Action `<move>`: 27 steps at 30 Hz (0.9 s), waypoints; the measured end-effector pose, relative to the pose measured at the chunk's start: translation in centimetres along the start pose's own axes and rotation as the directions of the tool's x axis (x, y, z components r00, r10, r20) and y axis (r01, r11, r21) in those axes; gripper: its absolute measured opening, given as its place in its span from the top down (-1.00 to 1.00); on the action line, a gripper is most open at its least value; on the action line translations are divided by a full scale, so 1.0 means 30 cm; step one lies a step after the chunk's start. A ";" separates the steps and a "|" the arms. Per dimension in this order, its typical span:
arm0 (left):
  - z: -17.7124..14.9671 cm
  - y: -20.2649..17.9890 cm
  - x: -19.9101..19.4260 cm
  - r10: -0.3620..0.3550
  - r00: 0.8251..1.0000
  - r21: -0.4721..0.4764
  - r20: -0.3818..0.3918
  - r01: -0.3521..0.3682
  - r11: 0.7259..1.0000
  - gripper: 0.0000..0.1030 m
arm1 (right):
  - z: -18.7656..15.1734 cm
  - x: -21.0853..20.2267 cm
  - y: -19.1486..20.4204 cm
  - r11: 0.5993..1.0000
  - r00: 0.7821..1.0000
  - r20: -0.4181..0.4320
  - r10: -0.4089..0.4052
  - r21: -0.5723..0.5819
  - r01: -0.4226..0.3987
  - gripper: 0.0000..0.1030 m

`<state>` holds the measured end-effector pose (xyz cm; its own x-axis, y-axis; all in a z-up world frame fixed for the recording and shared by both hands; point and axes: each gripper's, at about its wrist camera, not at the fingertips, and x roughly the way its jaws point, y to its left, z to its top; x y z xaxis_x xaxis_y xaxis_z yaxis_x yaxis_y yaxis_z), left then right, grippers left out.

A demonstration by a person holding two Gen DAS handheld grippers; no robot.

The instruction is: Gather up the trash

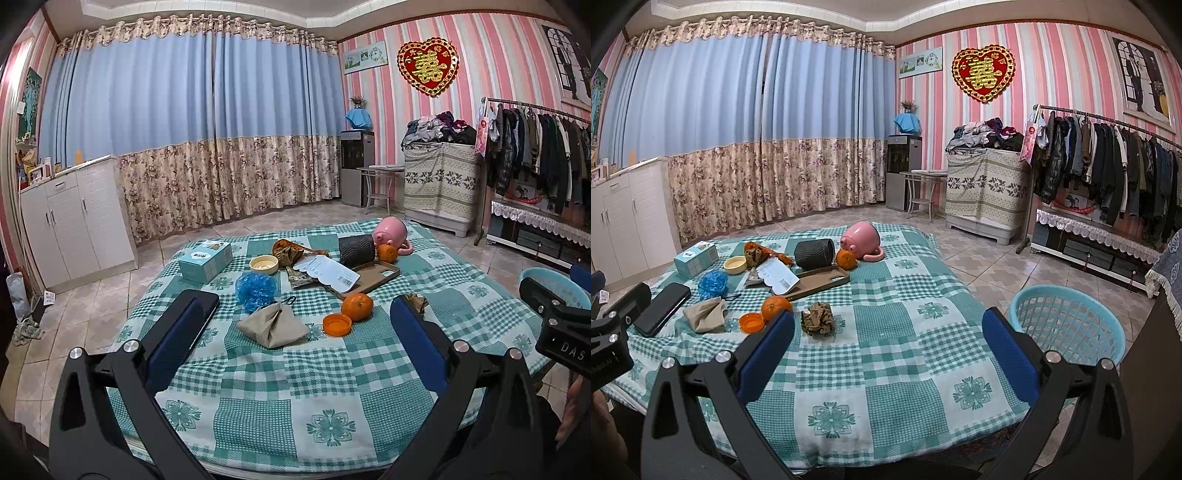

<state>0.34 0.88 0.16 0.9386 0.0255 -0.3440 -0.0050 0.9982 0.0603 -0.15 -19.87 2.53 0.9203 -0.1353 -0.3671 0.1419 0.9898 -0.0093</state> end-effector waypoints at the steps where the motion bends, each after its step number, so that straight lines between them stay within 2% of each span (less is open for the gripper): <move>1: 0.000 0.000 0.000 0.001 1.000 0.001 0.000 -0.001 1.000 -0.90 | 0.000 0.000 -0.001 1.000 1.000 0.000 0.000 0.001 0.000 -0.92; 9: -0.023 0.033 0.030 0.009 1.000 -0.004 0.003 -0.009 1.000 -0.90 | -0.013 0.014 0.001 1.000 1.000 -0.013 0.000 -0.001 0.000 -0.92; 21: -0.064 0.062 0.115 0.018 0.999 -0.044 -0.051 -0.020 0.999 -0.90 | -0.051 0.088 -0.022 1.000 0.998 -0.055 0.001 0.007 -0.001 -0.92; 27: -0.082 0.081 0.163 0.052 0.996 -0.034 -0.070 -0.055 0.998 -0.90 | -0.077 0.148 -0.029 1.000 0.997 -0.079 0.005 0.001 -0.005 -0.92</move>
<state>4.07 3.57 -3.70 0.9107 0.0815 -0.4050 -0.0680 0.9966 0.0475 2.98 -21.23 -1.24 0.8892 -0.1261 -0.4398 0.1375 0.9905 -0.0062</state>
